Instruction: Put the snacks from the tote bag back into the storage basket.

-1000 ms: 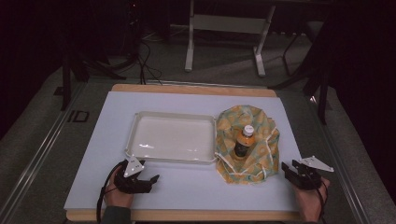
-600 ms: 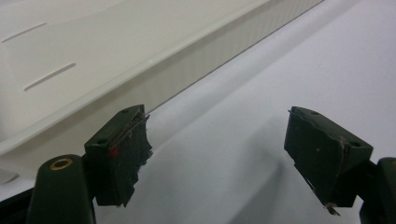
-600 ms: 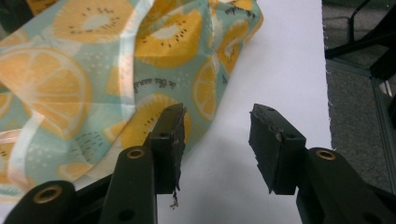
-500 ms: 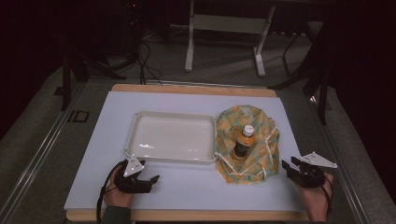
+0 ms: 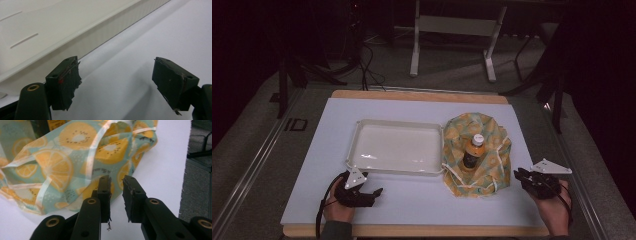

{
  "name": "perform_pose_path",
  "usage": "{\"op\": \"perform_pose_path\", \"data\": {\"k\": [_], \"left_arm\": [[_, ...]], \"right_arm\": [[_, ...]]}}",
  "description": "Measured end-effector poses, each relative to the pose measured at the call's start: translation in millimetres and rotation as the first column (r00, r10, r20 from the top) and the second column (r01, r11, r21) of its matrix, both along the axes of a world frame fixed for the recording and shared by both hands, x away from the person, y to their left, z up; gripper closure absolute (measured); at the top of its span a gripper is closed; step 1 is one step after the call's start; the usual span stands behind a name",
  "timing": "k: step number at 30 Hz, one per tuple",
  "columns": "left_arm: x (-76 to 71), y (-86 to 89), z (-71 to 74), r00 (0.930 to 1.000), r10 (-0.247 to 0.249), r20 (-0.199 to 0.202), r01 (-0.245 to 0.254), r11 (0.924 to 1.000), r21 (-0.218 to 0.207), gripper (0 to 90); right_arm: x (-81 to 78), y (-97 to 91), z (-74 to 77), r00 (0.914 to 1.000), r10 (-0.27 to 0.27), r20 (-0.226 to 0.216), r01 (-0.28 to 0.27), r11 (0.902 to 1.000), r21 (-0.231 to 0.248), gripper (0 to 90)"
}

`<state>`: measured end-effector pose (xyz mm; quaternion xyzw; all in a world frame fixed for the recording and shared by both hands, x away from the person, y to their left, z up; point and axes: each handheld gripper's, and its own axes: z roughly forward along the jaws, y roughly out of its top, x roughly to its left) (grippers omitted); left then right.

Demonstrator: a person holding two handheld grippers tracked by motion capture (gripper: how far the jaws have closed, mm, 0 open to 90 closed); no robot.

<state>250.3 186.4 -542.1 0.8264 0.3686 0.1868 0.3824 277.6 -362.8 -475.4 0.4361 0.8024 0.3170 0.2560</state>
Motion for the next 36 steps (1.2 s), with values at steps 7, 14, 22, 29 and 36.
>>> {"op": "perform_pose_path", "data": {"k": [7, 14, 22, 29, 36], "left_arm": [[-0.2, 0.0, 0.0, 0.9999, -0.016, -0.002, 0.016, 0.9999, -0.003, 22.5], [0.3, -0.1, -0.2, 0.9998, -0.017, -0.005, 0.017, 0.9998, -0.008, 22.6], [0.2, 0.0, -0.1, 0.9998, -0.017, -0.005, 0.016, 0.9998, -0.007, 22.6], [0.3, -0.6, -0.2, 0.9998, -0.021, -0.008, 0.021, 0.9998, -0.003, 22.6], [0.6, -0.8, -0.3, 0.9998, -0.016, -0.010, 0.016, 0.9999, -0.003, 22.6]], "right_arm": [[2.5, 12.5, 4.0, 0.9984, 0.057, -0.006, -0.057, 0.9969, -0.053, 82.3], [9.5, 24.3, 17.7, 0.9921, 0.125, -0.011, -0.125, 0.9874, -0.097, 86.1], [15.5, 33.8, 27.1, 0.9869, 0.160, -0.019, -0.161, 0.9777, -0.135, 86.8], [19.9, 44.7, 31.7, 0.9807, 0.193, -0.031, -0.196, 0.9657, -0.171, 86.8], [24.1, 57.3, 35.4, 0.9755, 0.217, -0.037, -0.220, 0.9554, -0.197, 87.8]]}}
